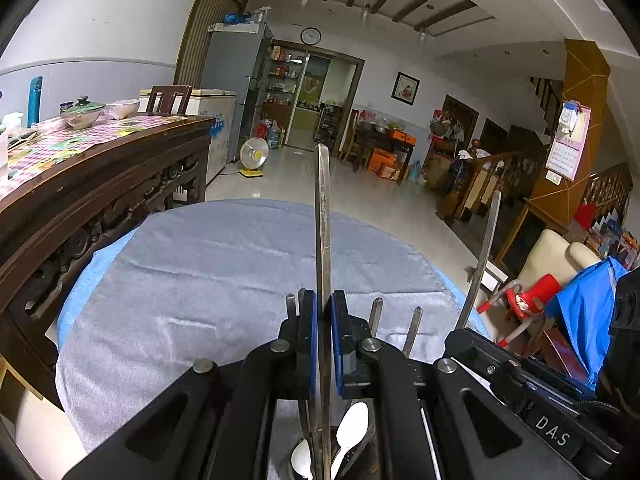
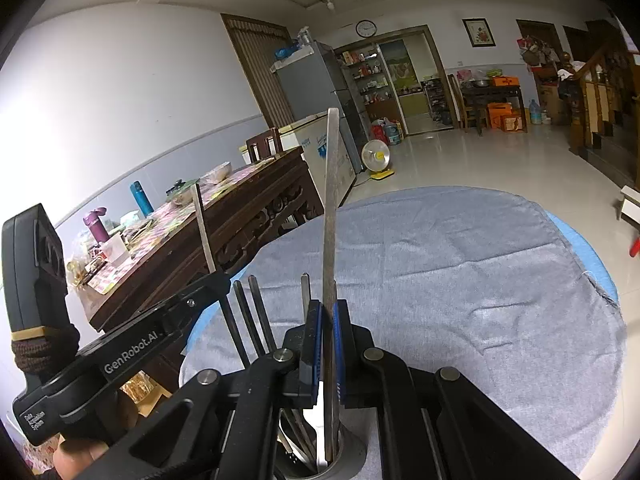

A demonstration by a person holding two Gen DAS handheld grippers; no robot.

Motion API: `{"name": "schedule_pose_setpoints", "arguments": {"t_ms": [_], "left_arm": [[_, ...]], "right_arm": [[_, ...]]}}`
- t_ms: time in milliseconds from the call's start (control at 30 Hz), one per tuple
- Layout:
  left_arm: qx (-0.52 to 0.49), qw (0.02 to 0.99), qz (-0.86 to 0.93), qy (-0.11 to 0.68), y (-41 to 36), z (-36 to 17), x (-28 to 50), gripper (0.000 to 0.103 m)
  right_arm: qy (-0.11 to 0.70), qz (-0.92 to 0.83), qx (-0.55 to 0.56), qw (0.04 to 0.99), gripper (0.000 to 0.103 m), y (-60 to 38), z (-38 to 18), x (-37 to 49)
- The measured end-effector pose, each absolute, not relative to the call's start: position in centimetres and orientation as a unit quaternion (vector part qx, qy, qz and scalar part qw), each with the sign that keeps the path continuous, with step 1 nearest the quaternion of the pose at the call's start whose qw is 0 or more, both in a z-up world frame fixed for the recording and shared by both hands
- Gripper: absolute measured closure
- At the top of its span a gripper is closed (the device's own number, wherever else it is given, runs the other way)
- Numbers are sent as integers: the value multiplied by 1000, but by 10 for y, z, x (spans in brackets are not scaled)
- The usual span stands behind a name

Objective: Organize utensils
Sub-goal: 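Lower both chopsticks into the holder beside the other utensils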

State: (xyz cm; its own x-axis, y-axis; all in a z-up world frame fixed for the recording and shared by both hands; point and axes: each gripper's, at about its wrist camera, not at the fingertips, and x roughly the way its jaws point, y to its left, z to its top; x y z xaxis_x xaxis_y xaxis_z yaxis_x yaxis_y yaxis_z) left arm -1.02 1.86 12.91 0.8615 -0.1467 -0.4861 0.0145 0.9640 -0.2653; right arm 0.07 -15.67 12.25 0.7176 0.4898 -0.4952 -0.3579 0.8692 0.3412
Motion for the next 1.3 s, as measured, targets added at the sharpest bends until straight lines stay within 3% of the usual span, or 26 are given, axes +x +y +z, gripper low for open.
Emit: {"name": "schedule_pose_setpoints", "arguments": {"t_ms": [1300], "left_arm": [[-133, 956, -50, 256, 22, 122, -18, 96]], "right_arm": [[294, 237, 98, 921, 97, -154, 112, -7]]}}
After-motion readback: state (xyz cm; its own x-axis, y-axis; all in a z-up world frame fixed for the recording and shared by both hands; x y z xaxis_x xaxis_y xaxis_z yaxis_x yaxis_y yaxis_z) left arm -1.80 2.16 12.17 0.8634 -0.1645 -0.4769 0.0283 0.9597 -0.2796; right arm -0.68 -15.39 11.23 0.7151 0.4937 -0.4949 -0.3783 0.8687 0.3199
